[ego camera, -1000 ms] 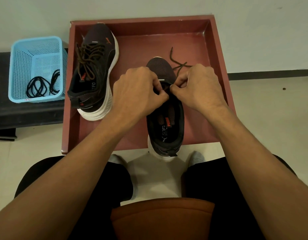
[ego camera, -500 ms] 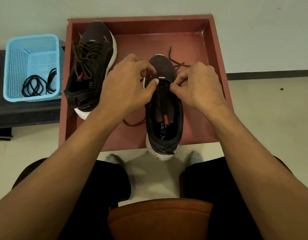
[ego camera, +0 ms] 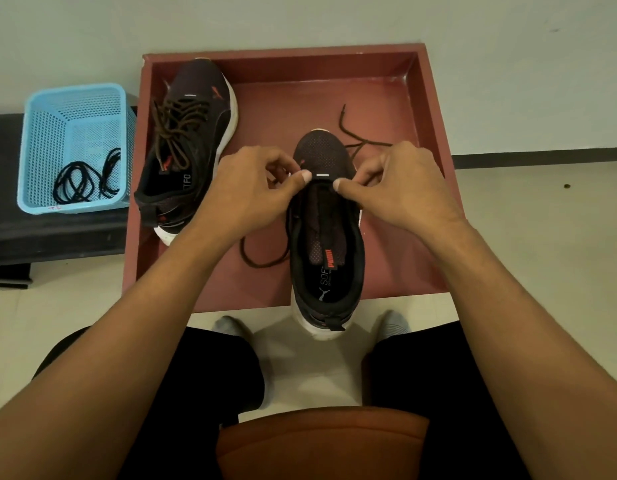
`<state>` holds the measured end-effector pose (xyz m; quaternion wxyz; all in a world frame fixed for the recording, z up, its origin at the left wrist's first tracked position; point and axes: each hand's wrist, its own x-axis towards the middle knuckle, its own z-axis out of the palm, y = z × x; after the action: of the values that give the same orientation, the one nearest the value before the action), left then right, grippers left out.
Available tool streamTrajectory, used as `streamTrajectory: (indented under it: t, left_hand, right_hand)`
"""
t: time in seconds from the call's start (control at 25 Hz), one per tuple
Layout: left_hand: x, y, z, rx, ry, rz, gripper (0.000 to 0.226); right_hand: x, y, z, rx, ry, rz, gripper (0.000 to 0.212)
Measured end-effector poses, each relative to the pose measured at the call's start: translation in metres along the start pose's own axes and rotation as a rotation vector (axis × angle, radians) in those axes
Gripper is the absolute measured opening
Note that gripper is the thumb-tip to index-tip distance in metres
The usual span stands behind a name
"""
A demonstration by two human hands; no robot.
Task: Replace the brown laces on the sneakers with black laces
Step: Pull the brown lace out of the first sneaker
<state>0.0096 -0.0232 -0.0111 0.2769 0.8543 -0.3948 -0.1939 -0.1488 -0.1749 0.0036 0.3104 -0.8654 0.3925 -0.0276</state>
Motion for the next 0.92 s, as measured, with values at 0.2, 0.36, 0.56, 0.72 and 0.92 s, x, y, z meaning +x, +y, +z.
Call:
streamTrajectory:
  t: [0.2,0.36,0.56,0.72,0.92]
  left_hand:
    - [-0.003,-0.012,-0.008,0.03,-0.106,-0.086,0.03]
    - [-0.003,-0.007,-0.004,-0.012,-0.173,-0.136,0.016]
    - [0.0,-0.004,-0.004,-0.075,-0.129,-0.184,0.016]
    - [-0.002,-0.005,-0.006,-0.077,-0.107,-0.188,0.016]
    - [-0.003,0.004,-0.015,-0.188,0.128,-0.089,0.008]
  right_hand:
    - [0.017,0.02,-0.006,0.181,0.149,0.102,0.026]
    - [0.023,0.013,0.007,0.185,0.07,0.124,0.022]
    - [0.025,0.01,0.019,0.194,0.106,0.138,0.014]
    - [0.024,0.005,0.022,0.23,0.1,0.122,0.01]
    - [0.021,0.005,0.006,0.148,0.23,0.006,0.004]
